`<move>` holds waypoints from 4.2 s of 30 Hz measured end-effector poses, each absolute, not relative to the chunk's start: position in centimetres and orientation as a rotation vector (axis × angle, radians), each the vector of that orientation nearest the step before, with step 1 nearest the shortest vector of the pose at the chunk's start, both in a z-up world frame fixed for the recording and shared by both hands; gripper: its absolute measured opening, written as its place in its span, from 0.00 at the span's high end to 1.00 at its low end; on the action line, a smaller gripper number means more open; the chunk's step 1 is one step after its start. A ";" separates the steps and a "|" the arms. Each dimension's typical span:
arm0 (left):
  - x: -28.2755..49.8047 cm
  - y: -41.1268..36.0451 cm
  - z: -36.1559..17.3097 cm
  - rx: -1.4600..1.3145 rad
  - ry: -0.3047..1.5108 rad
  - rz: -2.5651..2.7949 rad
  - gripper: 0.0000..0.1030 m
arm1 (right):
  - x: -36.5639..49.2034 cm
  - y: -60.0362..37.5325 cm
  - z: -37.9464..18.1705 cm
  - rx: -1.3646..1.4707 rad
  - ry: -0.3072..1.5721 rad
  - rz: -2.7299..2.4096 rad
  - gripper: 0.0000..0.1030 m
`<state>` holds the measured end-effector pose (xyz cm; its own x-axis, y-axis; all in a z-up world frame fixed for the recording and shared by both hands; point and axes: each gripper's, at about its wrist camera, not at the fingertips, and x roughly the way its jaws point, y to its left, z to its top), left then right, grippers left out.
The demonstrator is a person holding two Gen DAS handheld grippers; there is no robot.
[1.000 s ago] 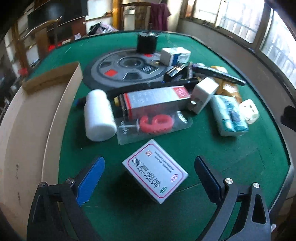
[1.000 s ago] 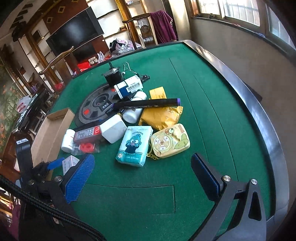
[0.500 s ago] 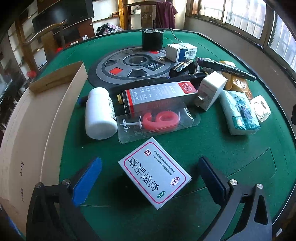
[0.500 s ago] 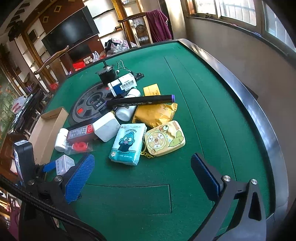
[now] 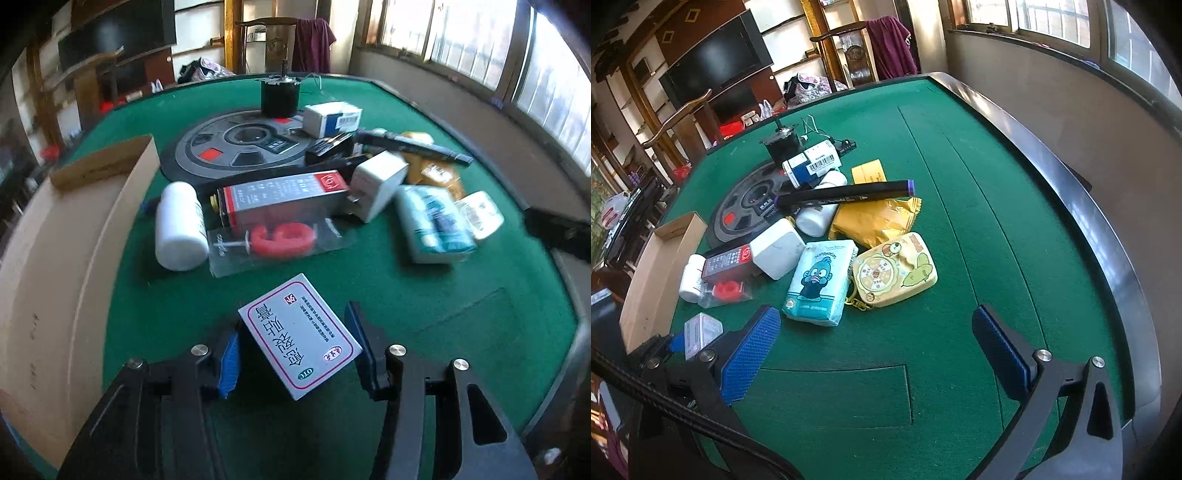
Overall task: Organize objects
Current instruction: 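Grasp the white-and-red medicine box with the left gripper while the right gripper grasps the white charger, then carry the medicine box and charger into the cardboard tray and release both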
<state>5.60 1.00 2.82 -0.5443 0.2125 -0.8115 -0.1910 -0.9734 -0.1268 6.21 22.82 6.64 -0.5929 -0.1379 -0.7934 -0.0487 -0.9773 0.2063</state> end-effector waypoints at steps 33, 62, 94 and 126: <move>9.7 -8.9 6.1 -1.204 -0.304 2.641 0.56 | -4.1 14.3 3.3 1.652 -0.734 -2.530 0.41; 9.0 -15.0 11.5 -1.109 -0.348 2.746 0.56 | -0.7 13.2 6.5 1.413 -0.777 -2.277 0.81; -8.5 -19.5 4.2 -1.374 -0.201 2.802 0.55 | -12.3 -4.9 3.3 1.512 -0.518 -2.188 0.80; -1.8 -21.1 5.0 -1.325 -0.513 2.876 0.39 | -6.5 2.1 10.2 1.267 -0.451 -2.341 0.47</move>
<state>-1.84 -21.06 5.01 -0.6571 0.0725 -0.7503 0.1916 -0.9466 -0.2592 -6.45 2.11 10.21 -0.4848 -0.5202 -0.7031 0.2215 -0.8507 0.4767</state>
